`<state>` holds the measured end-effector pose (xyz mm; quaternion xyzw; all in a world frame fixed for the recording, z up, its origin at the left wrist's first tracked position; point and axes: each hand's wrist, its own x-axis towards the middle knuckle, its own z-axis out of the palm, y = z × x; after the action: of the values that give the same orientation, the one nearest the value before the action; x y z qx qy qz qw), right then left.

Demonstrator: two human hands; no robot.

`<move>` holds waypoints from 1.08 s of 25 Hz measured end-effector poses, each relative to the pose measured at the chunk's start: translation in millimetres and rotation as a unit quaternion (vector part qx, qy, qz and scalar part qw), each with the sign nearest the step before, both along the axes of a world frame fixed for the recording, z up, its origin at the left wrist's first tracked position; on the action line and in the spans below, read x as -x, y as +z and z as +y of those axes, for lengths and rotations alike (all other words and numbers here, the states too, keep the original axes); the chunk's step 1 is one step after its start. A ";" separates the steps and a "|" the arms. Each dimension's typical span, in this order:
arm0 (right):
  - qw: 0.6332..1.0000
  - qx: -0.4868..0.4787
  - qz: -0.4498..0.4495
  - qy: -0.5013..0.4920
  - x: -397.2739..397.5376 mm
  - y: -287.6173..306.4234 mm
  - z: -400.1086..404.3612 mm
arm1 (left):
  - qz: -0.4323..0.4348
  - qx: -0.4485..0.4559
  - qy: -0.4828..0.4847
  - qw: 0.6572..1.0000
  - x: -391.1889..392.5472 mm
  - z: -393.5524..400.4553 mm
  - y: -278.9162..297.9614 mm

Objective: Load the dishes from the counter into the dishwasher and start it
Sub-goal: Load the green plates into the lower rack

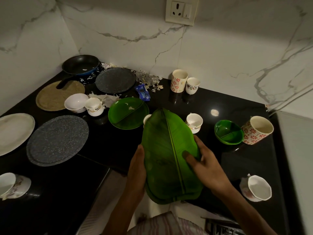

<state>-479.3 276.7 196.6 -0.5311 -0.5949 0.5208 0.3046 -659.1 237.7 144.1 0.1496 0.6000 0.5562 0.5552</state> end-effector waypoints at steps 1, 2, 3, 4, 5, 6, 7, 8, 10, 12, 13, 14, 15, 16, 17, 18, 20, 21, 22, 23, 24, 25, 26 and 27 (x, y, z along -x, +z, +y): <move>1.000 0.002 0.010 -0.010 2.9 0.1 -0.9 | 0.002 0.009 -0.007 1.000 3.9 1.6 -2.4; 0.999 0.007 0.023 -0.025 6.3 -0.1 -1.5 | 0.006 0.009 -0.021 1.000 7.5 3.1 -5.4; 0.998 0.011 0.038 -0.041 10.4 0.7 -2.3 | 0.022 0.001 -0.035 0.999 10.3 4.7 -8.5; 0.997 0.013 0.050 -0.053 15.0 2.1 -3.1 | 0.042 -0.008 -0.048 0.998 12.2 5.4 -11.1; 0.996 0.010 0.057 -0.062 20.3 2.8 -3.7 | 0.060 -0.015 -0.054 0.997 13.7 4.5 -12.6; 0.996 0.000 0.056 -0.068 25.7 4.0 -4.6 | 0.072 -0.019 -0.060 0.995 14.6 2.9 -15.2; 0.996 -0.016 0.047 -0.073 30.8 4.9 -5.6 | 0.081 -0.026 -0.072 0.994 15.4 1.5 -16.3; 0.996 -0.032 0.034 -0.079 36.7 5.1 -7.6 | 0.084 -0.031 -0.090 0.992 16.5 1.2 -16.8; 0.995 -0.058 -0.006 -0.086 49.0 4.9 -14.4 | 0.056 -0.020 -0.114 0.992 19.7 4.0 -16.7; 0.993 -0.066 -0.043 -0.089 60.0 5.4 -23.9 | 0.007 0.011 -0.110 0.994 22.3 11.6 -15.3; 0.993 -0.064 -0.047 -0.089 63.8 6.1 -28.8 | -0.021 0.022 -0.113 0.993 23.2 14.6 -14.4; 0.994 -0.061 -0.043 -0.084 66.0 8.2 -34.3 | -0.050 0.019 -0.119 0.991 24.6 14.7 -17.0; 0.995 -0.058 -0.033 -0.073 66.9 11.1 -39.7 | -0.078 0.007 -0.124 0.989 26.3 12.1 -18.6; 0.997 -0.053 -0.019 -0.060 67.1 14.4 -44.4 | -0.099 -0.008 -0.135 0.986 27.8 9.4 -20.3; 0.998 -0.049 -0.005 -0.049 66.5 16.4 -48.6 | -0.112 -0.019 -0.146 0.983 29.0 5.9 -21.1; 0.998 -0.048 0.007 -0.042 65.4 17.2 -52.7 | -0.120 -0.030 -0.163 0.979 29.4 2.1 -21.0; 0.998 -0.053 0.009 -0.045 62.1 16.4 -62.3 | -0.119 -0.040 -0.183 0.975 27.3 -6.8 -19.0; 0.997 -0.059 0.004 -0.050 60.3 16.6 -66.8 | -0.116 -0.044 -0.187 0.975 24.2 -11.6 -15.7; 0.996 -0.065 0.000 -0.056 58.4 16.7 -70.5 | -0.115 -0.048 -0.190 0.974 20.6 -17.0 -12.6; 0.996 -0.071 -0.004 -0.062 56.1 16.1 -73.1 | -0.111 -0.052 -0.191 0.974 17.0 -21.1 -11.2; 0.995 -0.074 -0.007 -0.066 52.5 15.6 -76.3 | -0.110 -0.055 -0.193 0.974 12.9 -25.5 -10.7; 0.995 -0.074 -0.009 -0.069 48.2 14.9 -79.6 | -0.109 -0.054 -0.187 0.975 8.2 -30.1 -10.0; 0.995 -0.073 -0.010 -0.071 43.5 14.3 -83.0 | -0.108 -0.057 -0.184 0.975 3.5 -35.1 -8.2; 0.995 -0.072 -0.009 -0.071 38.4 13.8 -86.9 | -0.106 -0.063 -0.178 0.976 -1.0 -40.0 -7.7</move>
<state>-517.7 189.8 210.4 -0.5533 -0.5942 0.4487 0.3733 -658.0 197.7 136.3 0.2286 0.4653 0.4976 0.6954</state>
